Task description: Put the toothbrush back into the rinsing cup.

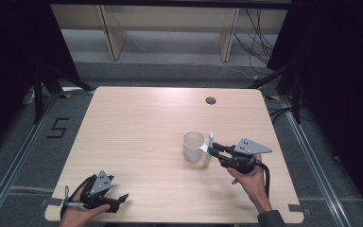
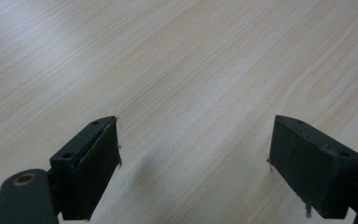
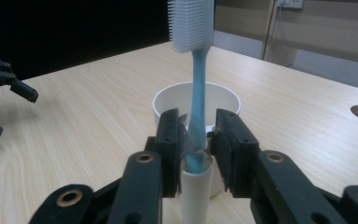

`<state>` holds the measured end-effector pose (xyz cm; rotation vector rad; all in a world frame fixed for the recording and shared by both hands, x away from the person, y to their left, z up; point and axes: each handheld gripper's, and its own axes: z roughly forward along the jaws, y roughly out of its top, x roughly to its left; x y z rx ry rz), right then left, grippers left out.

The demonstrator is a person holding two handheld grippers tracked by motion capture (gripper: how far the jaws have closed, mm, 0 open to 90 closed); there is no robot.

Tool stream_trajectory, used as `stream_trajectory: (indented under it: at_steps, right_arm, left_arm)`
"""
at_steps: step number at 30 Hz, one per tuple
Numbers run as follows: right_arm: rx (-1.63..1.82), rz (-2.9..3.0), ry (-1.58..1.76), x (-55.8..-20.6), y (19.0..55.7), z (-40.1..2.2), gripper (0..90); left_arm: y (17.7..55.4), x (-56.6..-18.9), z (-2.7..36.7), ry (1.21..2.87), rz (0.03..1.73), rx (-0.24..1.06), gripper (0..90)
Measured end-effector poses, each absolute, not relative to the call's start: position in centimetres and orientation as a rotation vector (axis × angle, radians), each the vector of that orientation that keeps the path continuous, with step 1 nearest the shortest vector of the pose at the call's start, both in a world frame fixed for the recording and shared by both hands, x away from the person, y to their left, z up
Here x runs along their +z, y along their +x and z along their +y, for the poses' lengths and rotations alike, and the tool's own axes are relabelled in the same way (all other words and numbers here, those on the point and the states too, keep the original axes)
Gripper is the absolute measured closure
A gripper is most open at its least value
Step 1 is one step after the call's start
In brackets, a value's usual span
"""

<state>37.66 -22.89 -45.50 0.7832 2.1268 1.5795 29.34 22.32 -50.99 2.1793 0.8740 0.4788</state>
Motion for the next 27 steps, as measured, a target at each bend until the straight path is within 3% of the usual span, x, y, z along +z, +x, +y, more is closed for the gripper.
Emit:
stream_trajectory:
  at_steps: [15,27]
  right_arm:
    - [1.558,2.088,0.955,-44.6,36.9,-24.0,43.0]
    - [1.556,2.060,1.013,-44.3,36.4,-25.1,38.2]
  left_arm:
    - [29.3,-50.9,22.4,2.192,0.866,0.487,15.3]
    - [29.4,-50.9,22.5,2.190,0.864,0.489,15.3]
